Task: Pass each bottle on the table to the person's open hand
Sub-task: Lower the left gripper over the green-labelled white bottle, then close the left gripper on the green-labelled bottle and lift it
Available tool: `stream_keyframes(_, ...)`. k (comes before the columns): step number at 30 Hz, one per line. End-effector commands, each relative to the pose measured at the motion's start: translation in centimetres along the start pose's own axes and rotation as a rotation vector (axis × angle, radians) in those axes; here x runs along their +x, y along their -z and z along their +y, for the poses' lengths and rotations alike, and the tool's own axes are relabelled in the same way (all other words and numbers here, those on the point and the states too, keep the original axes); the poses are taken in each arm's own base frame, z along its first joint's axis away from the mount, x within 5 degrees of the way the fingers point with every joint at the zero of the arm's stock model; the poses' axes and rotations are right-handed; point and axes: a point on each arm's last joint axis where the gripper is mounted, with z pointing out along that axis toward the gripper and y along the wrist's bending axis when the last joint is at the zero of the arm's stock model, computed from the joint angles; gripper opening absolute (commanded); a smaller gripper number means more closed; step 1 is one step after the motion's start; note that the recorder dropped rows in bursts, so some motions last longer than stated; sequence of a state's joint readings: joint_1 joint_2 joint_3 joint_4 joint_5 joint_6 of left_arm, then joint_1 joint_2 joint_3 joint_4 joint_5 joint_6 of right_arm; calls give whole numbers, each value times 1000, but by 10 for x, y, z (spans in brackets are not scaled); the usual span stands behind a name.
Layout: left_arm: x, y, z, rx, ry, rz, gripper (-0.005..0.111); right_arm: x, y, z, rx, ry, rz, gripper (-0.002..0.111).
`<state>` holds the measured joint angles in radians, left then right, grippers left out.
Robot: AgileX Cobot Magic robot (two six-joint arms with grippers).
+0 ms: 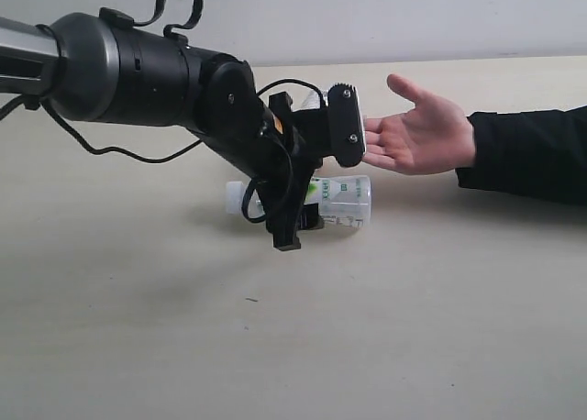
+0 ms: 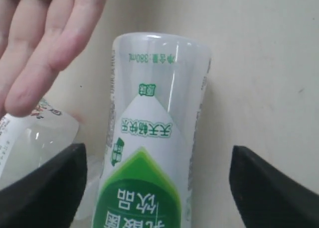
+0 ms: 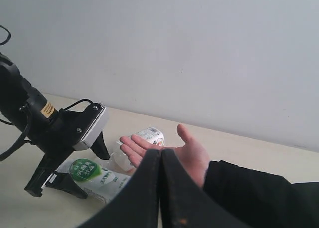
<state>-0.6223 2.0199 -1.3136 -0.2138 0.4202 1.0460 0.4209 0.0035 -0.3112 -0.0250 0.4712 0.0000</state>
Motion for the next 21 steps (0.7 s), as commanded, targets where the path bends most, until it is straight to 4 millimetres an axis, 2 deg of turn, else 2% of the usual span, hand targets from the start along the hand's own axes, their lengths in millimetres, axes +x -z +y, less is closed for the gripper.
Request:
stream_keyframes(1,1,-11,-2,-4,0,1,76,0,0,0,-4,-1,-10,0)
stream_keyframes(9,3,-23,0,-42,2,-14,76,0,0,0,-4,-1,-10,0)
stream_keyframes(21,13,-44,-9,-3,-11,29,76,-2,0,0,-4,-1,-33,0)
